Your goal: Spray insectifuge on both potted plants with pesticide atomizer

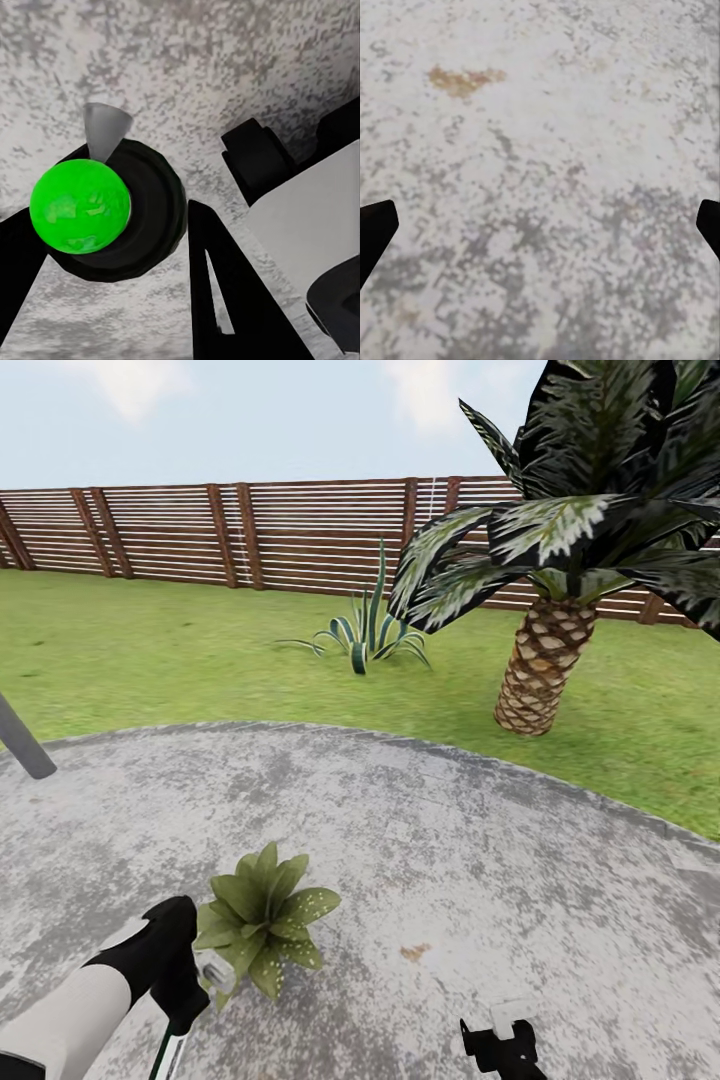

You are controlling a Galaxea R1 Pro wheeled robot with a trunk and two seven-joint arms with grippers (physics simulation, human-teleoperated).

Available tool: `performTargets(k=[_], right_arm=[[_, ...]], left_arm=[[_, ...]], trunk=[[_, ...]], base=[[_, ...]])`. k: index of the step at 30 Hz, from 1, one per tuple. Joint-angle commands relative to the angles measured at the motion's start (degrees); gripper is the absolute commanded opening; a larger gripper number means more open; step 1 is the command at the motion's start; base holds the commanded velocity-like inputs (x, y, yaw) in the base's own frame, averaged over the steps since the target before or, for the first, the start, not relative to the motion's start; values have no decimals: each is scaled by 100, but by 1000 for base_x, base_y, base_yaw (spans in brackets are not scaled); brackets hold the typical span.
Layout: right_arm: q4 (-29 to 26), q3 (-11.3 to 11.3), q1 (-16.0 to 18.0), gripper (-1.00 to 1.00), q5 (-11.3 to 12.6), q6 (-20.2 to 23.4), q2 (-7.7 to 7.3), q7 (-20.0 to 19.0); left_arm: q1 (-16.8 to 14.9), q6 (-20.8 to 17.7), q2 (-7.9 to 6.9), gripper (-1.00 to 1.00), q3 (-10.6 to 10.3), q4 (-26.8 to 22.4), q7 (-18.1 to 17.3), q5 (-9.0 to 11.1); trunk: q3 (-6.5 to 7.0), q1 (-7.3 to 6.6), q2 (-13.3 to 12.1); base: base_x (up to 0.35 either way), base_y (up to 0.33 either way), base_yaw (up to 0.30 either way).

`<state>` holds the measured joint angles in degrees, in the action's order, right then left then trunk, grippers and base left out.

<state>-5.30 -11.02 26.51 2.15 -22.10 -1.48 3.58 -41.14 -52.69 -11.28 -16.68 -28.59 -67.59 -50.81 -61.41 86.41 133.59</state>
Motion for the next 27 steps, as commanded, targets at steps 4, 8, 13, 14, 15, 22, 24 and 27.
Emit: performTargets(k=[4, 8, 13, 14, 15, 22, 24, 27], right_arm=[[3, -49, 3, 100, 22, -14, -1, 35], [10, -49, 3, 100, 17, -14, -1, 37], [12, -49, 3, 100, 14, -14, -1, 36], [12, -49, 3, 100, 13, -14, -1, 37], [12, -49, 3, 100, 13, -14, -1, 37], [12, -49, 3, 100, 13, -14, -1, 35], [12, -49, 3, 100, 13, -14, -1, 37], [12, -49, 3, 100, 13, -14, -1, 34]], left_arm=[[64, -32, -5, -100, -25, -8, 137, -43], [78, -25, 5, -100, -28, 50, 288, -35], [80, -22, 87, -100, -20, 15, 310, -14], [80, -22, 109, -100, -20, 10, 311, -12], [80, -22, 135, -100, -16, 4, 313, -12], [81, -14, 178, -100, -2, 30, 316, 77], [109, 91, 67, -100, 21, 60, 317, 79], [247, 349, 2, -100, 32, 69, 317, 80]], trunk=[[-5, -1, 2], [-5, -1, 2], [-5, -1, 2], [-5, -1, 2], [-5, -1, 2], [-5, -1, 2], [-5, -1, 2], [-5, -1, 2]], base=[[-41, 0, -5], [-236, 0, -1], [-55, 0, 0], [-6, 0, 0], [-4, 0, 0], [0, 0, 0], [0, 0, 0], [0, 0, 0]])
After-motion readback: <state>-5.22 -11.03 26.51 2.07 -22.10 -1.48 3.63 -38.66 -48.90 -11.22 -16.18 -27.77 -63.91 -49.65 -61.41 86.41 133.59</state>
